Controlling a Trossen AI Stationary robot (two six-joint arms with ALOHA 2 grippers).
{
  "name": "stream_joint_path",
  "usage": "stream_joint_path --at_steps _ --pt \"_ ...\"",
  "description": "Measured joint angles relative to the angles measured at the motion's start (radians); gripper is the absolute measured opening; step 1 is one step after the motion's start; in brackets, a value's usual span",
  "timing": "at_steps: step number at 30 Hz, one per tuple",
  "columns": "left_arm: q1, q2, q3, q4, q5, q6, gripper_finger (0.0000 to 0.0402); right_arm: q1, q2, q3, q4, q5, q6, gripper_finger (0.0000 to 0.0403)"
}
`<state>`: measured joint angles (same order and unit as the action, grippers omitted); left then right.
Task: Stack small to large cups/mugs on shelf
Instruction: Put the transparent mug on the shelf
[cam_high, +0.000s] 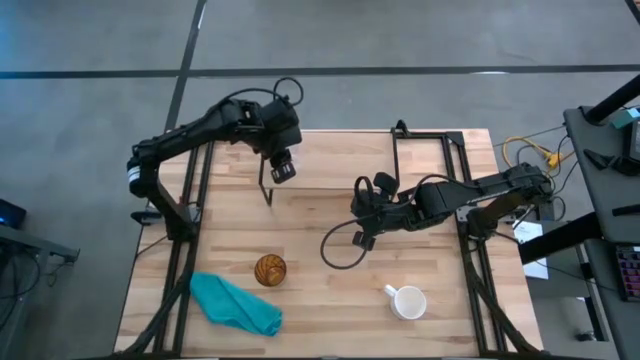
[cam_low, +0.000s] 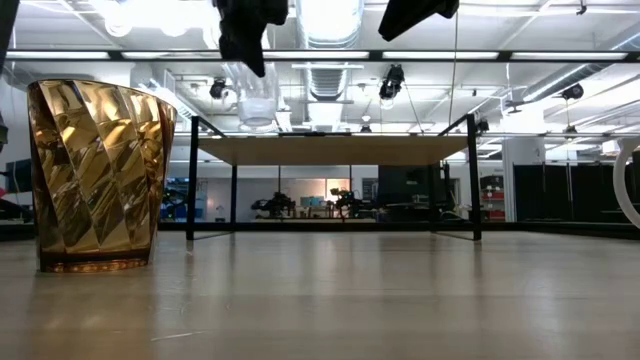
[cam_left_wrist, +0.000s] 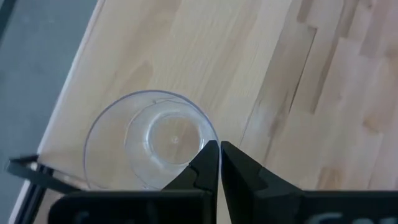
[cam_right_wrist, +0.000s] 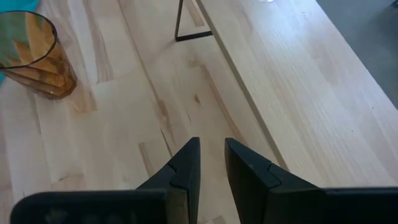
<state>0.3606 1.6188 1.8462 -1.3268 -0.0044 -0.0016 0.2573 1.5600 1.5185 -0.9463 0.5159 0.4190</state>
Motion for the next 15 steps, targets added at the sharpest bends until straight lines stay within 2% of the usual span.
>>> stream_joint_path --at_steps 15 --pt "0.002 0.017 -0.02 0.001 -0.026 -0.019 0.0 0.0 0.0 0.0 0.001 0.0 0.0 0.0068"
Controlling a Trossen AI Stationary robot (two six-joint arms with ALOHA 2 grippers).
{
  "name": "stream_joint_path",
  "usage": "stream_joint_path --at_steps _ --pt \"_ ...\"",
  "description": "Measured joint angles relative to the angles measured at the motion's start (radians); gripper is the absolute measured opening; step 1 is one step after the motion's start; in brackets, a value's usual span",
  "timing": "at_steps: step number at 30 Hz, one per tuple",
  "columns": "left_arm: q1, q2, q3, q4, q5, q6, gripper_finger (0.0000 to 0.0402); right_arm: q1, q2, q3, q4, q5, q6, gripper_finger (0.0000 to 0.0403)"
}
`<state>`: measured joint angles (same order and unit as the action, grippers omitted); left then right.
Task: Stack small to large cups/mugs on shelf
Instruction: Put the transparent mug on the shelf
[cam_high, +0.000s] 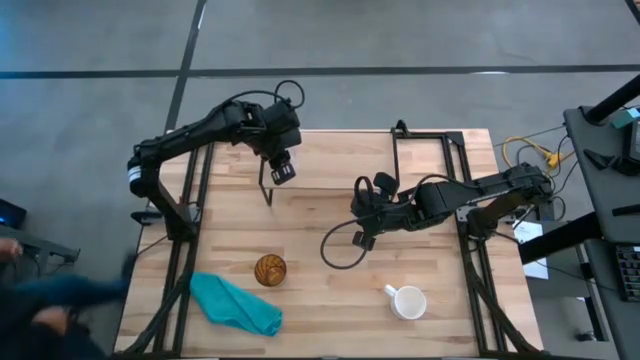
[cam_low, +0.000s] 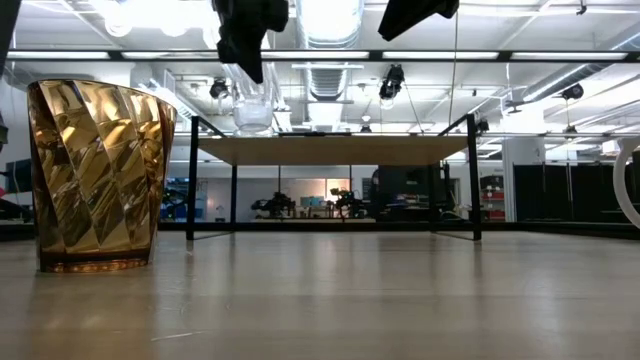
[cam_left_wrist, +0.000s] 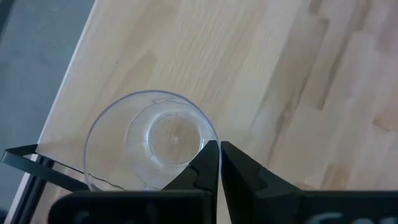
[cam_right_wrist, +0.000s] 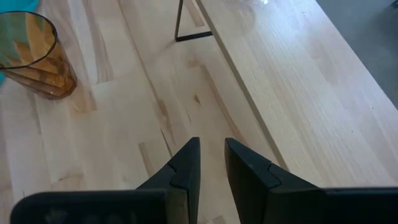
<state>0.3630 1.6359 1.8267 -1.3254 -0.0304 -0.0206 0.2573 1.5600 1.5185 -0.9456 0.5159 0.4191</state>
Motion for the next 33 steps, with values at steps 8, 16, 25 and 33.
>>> stream_joint_path --at_steps 8,16,25,33 --pt "0.002 0.085 0.007 0.007 -0.004 0.029 0.0 0.0 0.0 0.0 0.0 0.0 0.0 0.0068" --pt "0.003 0.094 0.013 0.014 -0.009 0.037 0.0001 0.0 0.0 0.0 -0.001 0.0 0.0 0.0068" --pt "0.003 0.062 0.013 0.011 -0.002 0.033 0.0 -0.001 0.0 0.0 -0.02 0.0 -0.024 0.0068" --pt "0.004 0.06 0.013 0.014 -0.002 0.063 0.0 -0.002 0.0 0.0 -0.02 0.0 -0.026 0.0068"
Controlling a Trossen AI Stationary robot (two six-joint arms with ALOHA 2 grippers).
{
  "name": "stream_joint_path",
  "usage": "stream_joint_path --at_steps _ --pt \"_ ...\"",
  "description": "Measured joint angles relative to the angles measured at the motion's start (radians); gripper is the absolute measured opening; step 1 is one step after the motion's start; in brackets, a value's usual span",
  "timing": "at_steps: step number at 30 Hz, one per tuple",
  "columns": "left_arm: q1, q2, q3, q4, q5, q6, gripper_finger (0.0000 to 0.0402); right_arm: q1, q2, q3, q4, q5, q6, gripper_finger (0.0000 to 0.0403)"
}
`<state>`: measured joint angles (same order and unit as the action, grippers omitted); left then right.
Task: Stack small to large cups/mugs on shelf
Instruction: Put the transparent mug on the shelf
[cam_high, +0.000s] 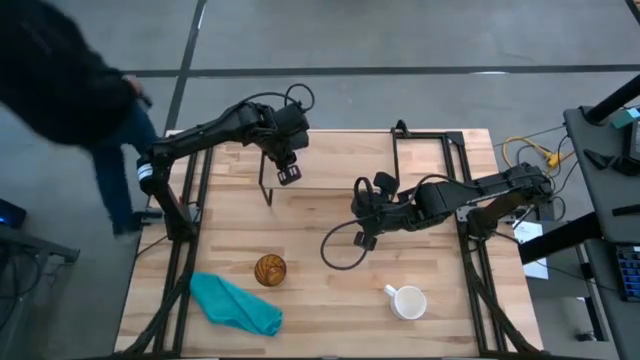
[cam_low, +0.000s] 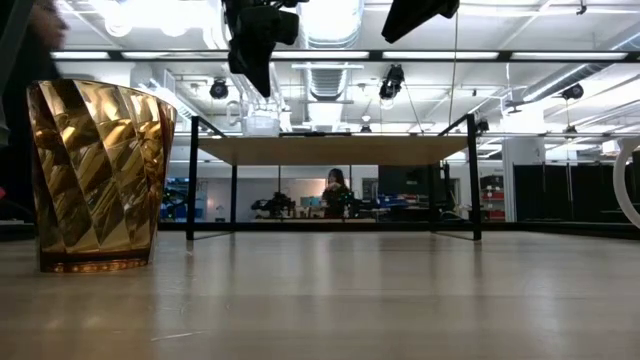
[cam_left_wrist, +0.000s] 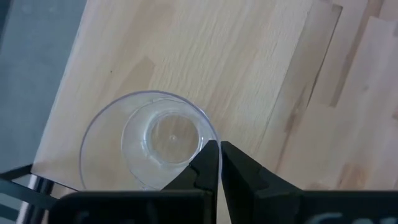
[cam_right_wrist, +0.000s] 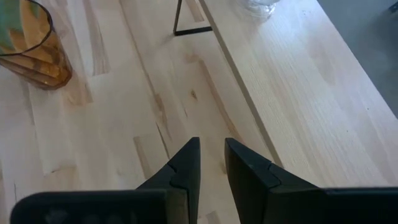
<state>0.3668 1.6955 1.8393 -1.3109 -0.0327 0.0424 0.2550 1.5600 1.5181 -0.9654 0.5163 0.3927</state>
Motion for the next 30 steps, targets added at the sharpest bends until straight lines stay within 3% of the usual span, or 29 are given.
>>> stream_joint_path --at_steps 9,30 --pt "0.0 0.0 0.0 0.001 0.002 0.069 0.0 0.0 0.0 0.0 -0.004 0.0 0.0 0.0068" --pt "0.0 0.0 0.0 0.021 0.053 0.07 0.0005 0.0 0.0 0.0 -0.004 0.0 0.0 0.0068"
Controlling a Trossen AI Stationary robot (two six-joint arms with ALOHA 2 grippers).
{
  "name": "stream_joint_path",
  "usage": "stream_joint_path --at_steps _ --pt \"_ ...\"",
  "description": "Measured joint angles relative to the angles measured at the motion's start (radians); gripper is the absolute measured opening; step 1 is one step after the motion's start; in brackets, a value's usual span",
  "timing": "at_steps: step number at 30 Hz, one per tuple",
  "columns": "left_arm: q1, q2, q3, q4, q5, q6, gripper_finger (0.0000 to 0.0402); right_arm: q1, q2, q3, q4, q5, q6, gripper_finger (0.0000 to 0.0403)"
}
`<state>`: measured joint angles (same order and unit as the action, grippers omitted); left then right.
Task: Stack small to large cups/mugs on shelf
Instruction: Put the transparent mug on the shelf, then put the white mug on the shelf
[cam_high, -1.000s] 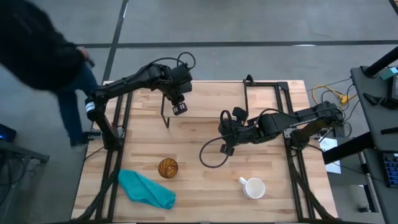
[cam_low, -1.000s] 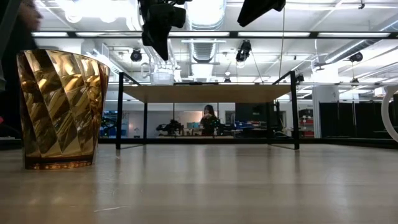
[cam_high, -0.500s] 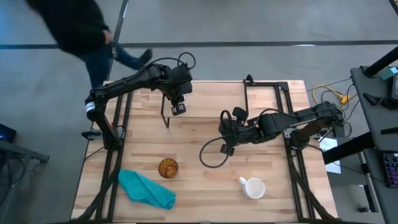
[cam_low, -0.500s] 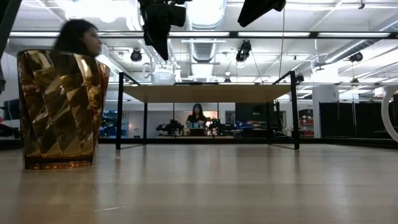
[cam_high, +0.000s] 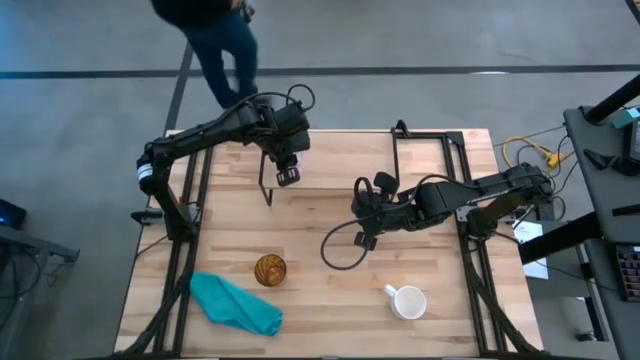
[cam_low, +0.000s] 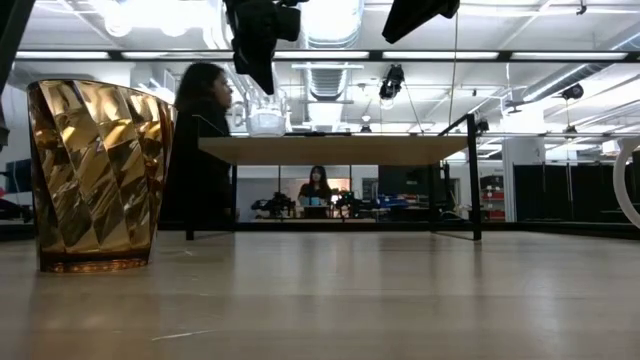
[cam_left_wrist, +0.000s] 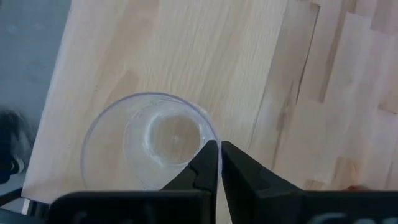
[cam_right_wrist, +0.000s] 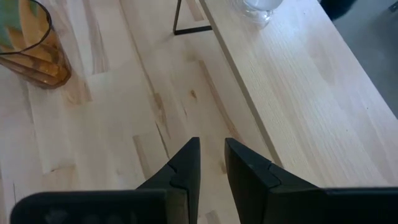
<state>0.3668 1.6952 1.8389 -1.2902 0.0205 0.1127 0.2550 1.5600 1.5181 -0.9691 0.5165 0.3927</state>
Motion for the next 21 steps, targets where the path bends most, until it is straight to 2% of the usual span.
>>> stream_joint_path --at_steps 11,21 --pt "0.0 0.002 0.0 0.056 -0.001 0.004 0.0089 0.0 0.0 0.0 -0.002 0.0 0.0 0.0068" --pt "-0.007 0.001 0.046 0.058 -0.001 0.0 0.0096 0.0 0.0 0.0 -0.03 0.0 0.0 0.0068"
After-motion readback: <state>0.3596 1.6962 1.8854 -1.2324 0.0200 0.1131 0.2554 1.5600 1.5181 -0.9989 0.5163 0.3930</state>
